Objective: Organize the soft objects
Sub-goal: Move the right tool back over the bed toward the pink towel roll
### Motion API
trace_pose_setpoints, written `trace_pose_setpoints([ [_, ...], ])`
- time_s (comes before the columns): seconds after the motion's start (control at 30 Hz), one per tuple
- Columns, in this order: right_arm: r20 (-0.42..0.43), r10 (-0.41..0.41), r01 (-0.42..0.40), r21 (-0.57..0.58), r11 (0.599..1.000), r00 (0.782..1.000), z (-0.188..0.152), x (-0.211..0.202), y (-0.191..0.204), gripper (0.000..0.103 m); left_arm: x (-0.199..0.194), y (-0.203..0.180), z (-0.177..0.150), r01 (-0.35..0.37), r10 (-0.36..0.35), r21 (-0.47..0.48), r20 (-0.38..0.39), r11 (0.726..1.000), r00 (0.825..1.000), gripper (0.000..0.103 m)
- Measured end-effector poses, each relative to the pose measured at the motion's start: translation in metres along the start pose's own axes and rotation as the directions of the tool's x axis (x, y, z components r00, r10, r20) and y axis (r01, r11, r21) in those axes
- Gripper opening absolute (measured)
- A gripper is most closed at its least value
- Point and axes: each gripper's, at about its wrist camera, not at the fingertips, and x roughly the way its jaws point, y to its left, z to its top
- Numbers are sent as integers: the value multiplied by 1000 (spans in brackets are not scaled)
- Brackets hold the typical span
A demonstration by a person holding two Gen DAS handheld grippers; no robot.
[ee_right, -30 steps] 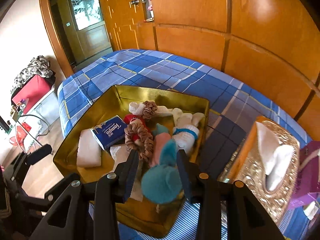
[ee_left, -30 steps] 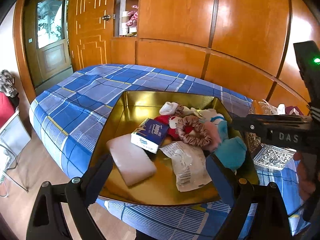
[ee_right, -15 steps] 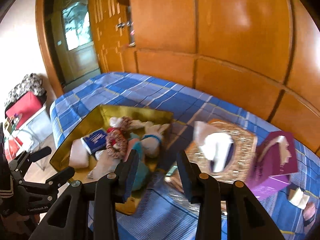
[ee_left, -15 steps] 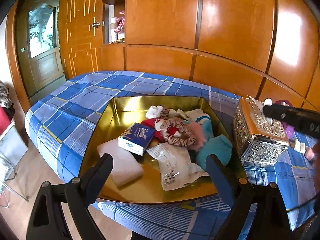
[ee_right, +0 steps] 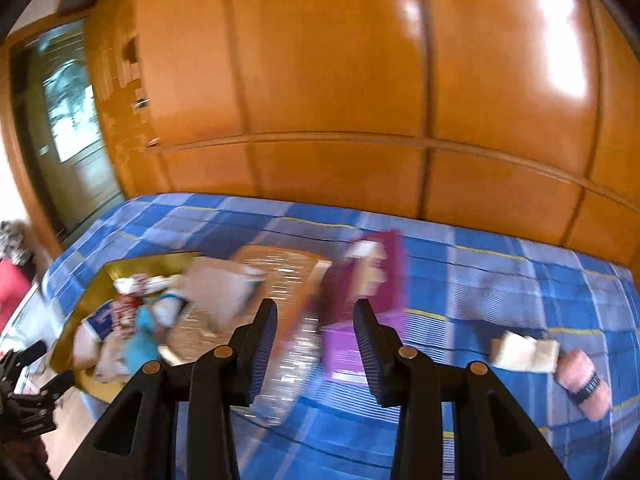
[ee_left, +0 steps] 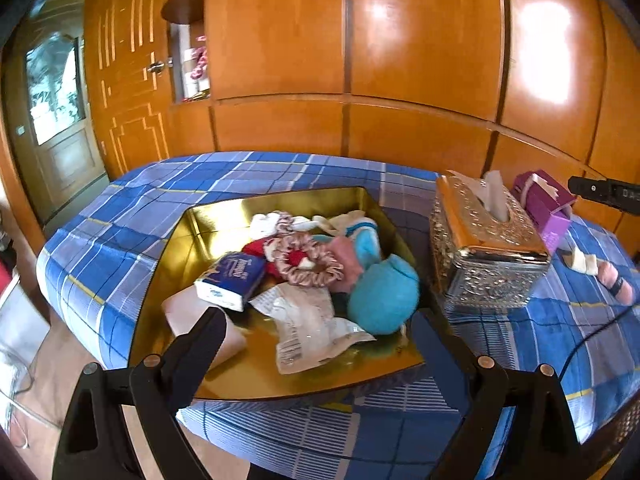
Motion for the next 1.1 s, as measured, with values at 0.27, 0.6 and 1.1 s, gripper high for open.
trace_pose_setpoints([
  [0.27,-19,-154,155,145,977,988,-12,-2,-83,39,-7,-31,4,46,-48,102,12,994,999,94],
  [0.6,-37,-335,331,300,895,941,-20,-12,-183,39,-15,-80,11,124,-129,227,8,966,992,94],
  [1.1,-108,-388,359,654,665,915,-61,-24,-294,40,-19,-173,24,261,-277,421,-22,869,960,94],
])
